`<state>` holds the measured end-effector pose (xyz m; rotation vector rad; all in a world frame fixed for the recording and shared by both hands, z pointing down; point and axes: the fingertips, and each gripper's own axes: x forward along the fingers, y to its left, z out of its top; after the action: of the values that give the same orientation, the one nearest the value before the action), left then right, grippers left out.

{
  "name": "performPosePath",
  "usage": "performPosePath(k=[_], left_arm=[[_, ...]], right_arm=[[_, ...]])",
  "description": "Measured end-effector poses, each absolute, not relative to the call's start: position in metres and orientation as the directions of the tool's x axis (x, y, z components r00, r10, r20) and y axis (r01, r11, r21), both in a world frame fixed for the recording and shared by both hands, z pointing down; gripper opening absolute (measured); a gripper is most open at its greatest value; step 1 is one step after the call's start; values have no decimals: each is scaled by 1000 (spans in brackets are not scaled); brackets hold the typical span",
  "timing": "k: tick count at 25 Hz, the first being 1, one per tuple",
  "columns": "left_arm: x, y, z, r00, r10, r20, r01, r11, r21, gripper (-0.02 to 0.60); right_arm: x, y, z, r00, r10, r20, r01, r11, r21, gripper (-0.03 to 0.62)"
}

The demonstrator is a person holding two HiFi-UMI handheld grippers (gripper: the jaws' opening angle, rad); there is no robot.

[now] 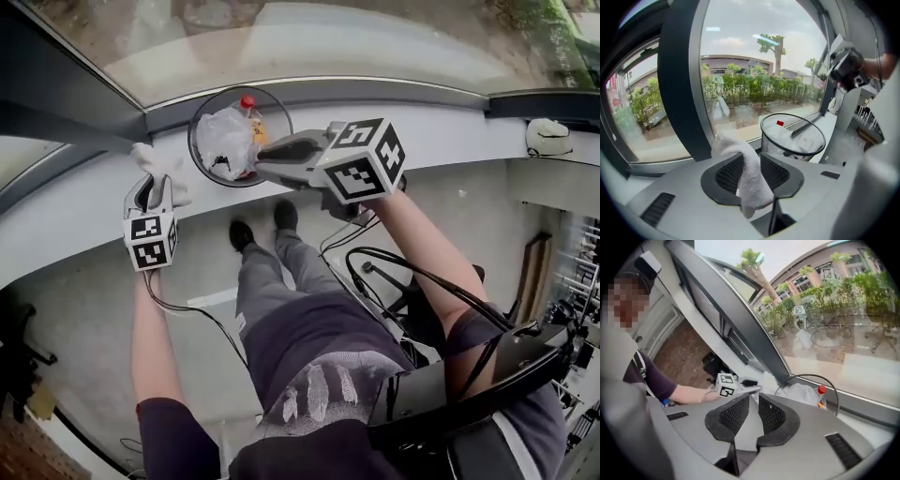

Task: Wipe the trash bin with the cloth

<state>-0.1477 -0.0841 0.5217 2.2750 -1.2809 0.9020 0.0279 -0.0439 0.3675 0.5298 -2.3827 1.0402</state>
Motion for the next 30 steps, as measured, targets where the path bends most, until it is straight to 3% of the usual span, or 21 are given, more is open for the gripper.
performPosePath(k=[2, 7, 10, 13, 15, 16, 22, 30], left_arm=[[-156, -96, 528, 347, -593, 726, -858, -514, -10, 159], [-203, -84, 528, 240, -561, 793, -889, -455, -53, 183], [-198, -85, 487, 256, -639, 725, -918, -395, -24, 181], [-194, -81, 409, 351, -751, 560, -931, -342, 125, 124], [-195, -79, 353, 408, -799, 442, -913, -358, 195, 3], [-191, -78, 326, 444, -807, 388, -896, -390, 214, -2], [-90, -46, 210, 644, -750, 152, -751, -581, 315, -2], [49, 33, 170, 741, -662, 112, -658, -684, 316, -2]], right_arm=[[25, -40, 350, -842, -183, 507, -505, 596, -624, 63], [21, -26, 316, -857, -198, 476, -489, 606, -627, 2], [37, -19, 284, -879, -241, 411, -464, 630, -623, 2], [43, -17, 263, -884, -293, 364, -465, 624, -627, 2], [44, -22, 259, -891, -318, 324, -454, 616, -644, 2], [44, -25, 256, -897, -331, 293, -440, 613, -656, 2], [87, 1, 227, -925, -369, 92, -311, 596, -740, 0], [135, 49, 199, -946, -324, -23, -213, 673, -709, 0]])
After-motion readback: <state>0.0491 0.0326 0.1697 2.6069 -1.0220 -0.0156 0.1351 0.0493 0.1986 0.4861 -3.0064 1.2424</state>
